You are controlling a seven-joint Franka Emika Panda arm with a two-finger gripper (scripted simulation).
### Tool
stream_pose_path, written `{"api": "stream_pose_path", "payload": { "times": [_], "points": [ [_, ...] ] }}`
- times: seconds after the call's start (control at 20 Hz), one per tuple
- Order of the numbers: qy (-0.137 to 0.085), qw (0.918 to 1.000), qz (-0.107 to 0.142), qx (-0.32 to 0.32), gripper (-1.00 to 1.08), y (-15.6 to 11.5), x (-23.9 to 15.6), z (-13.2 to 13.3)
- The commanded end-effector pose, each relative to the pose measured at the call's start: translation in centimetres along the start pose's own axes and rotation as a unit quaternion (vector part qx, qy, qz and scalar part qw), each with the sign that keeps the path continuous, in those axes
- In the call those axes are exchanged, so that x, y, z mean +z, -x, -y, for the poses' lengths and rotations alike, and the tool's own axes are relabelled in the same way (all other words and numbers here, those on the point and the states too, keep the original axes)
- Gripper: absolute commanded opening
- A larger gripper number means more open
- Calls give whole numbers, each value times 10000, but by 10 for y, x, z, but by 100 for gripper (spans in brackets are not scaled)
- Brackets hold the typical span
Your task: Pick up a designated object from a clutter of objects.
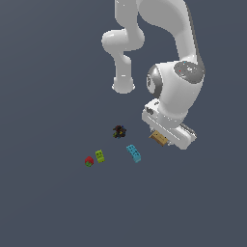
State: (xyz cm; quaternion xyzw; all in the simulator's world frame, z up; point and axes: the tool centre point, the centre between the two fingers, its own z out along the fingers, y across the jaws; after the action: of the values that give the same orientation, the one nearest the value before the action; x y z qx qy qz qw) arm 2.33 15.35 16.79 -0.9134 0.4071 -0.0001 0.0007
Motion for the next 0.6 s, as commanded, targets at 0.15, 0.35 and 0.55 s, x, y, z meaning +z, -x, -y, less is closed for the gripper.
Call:
{"api": "stream_pose_path", "payload": {
  "times": [0.15,0.35,0.55],
  "points": [
    [0,10000,1,-1,-100,-18,-52,17],
    [0,10000,1,-1,-100,-31,-87,29],
    [3,10000,1,1,-100,-42,-117,40]
  ]
}}
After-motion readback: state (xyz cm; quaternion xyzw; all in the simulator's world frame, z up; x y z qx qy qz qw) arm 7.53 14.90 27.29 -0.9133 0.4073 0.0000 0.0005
